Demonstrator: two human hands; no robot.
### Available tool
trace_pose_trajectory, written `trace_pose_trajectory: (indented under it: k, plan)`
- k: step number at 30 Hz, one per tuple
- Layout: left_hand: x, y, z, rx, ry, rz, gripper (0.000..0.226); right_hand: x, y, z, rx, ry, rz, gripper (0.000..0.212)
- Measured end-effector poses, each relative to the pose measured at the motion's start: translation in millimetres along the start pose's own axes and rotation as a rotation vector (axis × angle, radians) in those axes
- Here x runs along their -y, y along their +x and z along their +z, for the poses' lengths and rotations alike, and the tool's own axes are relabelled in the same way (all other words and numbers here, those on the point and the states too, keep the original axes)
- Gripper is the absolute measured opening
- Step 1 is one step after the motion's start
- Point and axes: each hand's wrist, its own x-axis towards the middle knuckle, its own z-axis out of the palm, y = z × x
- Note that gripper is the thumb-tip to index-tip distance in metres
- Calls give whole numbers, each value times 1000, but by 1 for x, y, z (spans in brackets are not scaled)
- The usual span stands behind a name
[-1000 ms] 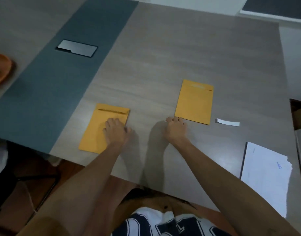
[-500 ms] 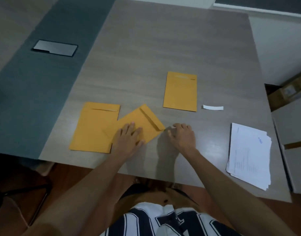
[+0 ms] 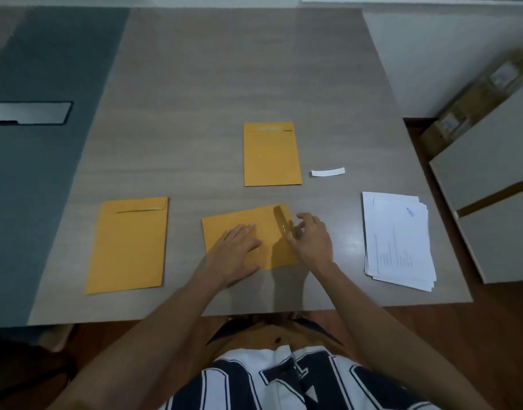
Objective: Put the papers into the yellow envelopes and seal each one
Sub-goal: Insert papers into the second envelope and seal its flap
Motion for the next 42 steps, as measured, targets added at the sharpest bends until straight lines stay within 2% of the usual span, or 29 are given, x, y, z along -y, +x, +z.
trace_pose_trajectory:
  k: [5, 11, 18, 21, 26, 32, 40, 42]
  plan:
    - [4, 4, 0, -32, -37, 38, 57, -24, 1, -4, -33, 77, 35, 50]
    - [1, 9, -2, -55, -46, 22, 58, -40, 0, -2, -37, 11, -43, 26]
    - [-16, 32, -9, -219, -54, -32, 29, -45, -3, -15, -32, 103, -87, 26]
    - [-33, 47, -13, -276, -96, -12, 26, -50, 0, -27, -48, 124, -84, 29]
    - [-83, 80, -21, -299, -132, 93, 25, -81, 5, -62, -111, 94, 25, 33]
    - [-155, 131, -17, -164, -103, 168, 46, -143, -3, -106, -209, 5, 146, 43]
    - [-234, 209, -6, -22, -33, 176, 86, -217, -21, -146, -126, -29, 222, 67]
    - [-244, 227, -5, -4, -24, 177, 89, -226, -22, -146, -76, -48, 221, 71]
